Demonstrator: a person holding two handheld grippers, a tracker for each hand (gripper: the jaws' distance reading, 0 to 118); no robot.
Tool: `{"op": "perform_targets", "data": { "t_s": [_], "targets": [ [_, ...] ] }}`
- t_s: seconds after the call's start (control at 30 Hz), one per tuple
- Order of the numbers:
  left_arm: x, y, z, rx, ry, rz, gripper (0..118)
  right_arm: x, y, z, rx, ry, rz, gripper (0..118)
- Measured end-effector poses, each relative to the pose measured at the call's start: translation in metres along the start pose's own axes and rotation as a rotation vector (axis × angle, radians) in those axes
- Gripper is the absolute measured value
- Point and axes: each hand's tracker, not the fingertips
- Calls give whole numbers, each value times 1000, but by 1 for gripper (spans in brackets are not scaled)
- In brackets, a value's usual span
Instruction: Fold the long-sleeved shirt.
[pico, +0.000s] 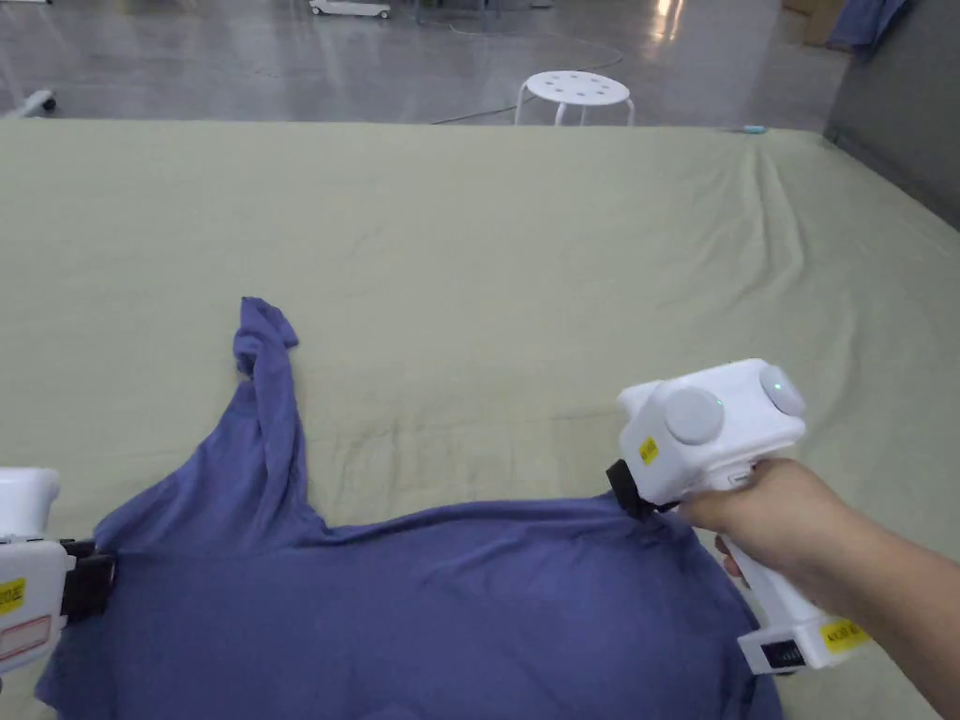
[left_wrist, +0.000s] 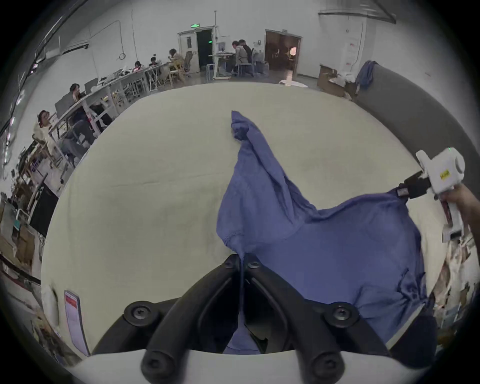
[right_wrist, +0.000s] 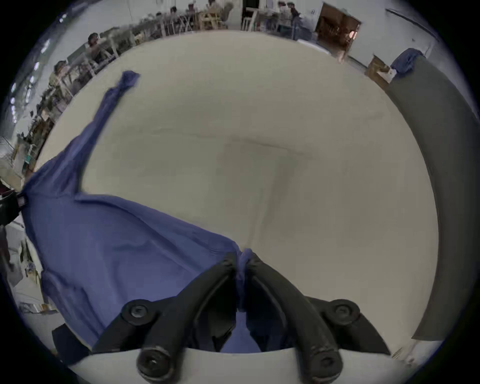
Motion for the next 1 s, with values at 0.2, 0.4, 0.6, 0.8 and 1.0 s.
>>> {"op": "perform_targets", "data": {
  "t_s": [0.2, 0.4, 0.6, 0.8, 1.0],
  "targets": [
    [12, -5, 84, 108, -30, -19, 0, 10, -73, 134, 199, 29, -3, 1],
    [18, -11, 173, 211, -74, -5, 0, 13, -145, 264, 378, 63, -41, 1],
    [39, 9, 253, 323, -130, -47, 0, 16, -164, 352, 530, 26, -36, 1],
    [47, 56, 310, 470, -113, -76, 0, 24, -132, 414, 657, -41, -30, 1],
    [30, 127, 334, 554, -174, 21, 0, 35, -58, 470, 752, -122, -6, 1]
  ]
}}
